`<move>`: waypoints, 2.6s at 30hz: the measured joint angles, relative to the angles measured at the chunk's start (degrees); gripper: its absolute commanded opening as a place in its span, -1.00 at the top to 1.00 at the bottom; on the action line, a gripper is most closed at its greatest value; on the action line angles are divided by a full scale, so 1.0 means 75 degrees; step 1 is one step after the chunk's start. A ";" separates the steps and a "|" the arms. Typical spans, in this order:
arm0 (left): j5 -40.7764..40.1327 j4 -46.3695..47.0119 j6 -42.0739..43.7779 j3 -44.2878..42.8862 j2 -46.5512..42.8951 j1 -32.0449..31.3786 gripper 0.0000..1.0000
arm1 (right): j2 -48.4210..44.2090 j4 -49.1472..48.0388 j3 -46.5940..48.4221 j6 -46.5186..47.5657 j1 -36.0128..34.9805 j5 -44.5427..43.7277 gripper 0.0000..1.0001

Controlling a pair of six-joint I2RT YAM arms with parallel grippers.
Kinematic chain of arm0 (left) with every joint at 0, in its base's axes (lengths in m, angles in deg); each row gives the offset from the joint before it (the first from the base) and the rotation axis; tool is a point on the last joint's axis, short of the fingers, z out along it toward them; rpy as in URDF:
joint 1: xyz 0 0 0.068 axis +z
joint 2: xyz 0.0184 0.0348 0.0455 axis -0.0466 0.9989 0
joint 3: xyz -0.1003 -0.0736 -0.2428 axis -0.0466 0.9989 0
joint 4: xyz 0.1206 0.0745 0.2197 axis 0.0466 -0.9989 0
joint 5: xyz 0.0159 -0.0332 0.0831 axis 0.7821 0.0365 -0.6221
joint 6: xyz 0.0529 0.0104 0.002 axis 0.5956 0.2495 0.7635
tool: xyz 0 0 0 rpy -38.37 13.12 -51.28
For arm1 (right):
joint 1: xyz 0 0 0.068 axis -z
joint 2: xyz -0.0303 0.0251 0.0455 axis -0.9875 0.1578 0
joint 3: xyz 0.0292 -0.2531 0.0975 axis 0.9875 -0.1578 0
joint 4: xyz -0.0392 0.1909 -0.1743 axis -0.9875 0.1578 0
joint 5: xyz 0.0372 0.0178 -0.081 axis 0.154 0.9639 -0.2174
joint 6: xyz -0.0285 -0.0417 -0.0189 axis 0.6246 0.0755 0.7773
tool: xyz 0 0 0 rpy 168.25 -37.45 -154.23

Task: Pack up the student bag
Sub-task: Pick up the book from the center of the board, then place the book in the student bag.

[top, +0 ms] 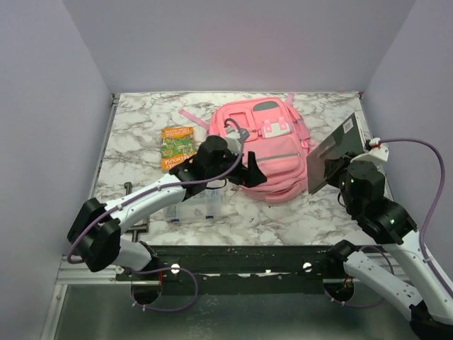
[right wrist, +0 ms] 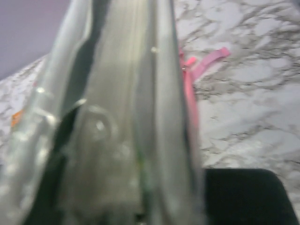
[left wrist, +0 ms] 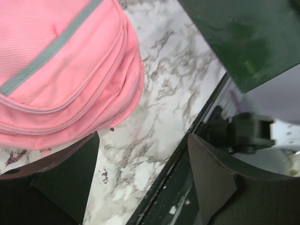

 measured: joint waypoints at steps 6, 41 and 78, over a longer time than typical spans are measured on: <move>-0.1055 -0.1139 0.1553 -0.1641 0.1818 -0.1309 -0.54 | -0.1096 0.0749 -0.0015 0.0428 0.0000 -0.0729 0.99; -0.2897 -0.3401 0.3279 -0.5059 0.5219 -0.1950 1.00 | -0.2031 0.1448 -0.0236 -0.0431 0.0000 0.0385 0.99; -0.1711 -0.6315 0.3424 -0.8463 0.3931 -0.1376 1.00 | 0.5219 -1.0398 -0.4613 -0.6169 0.0816 0.3893 0.99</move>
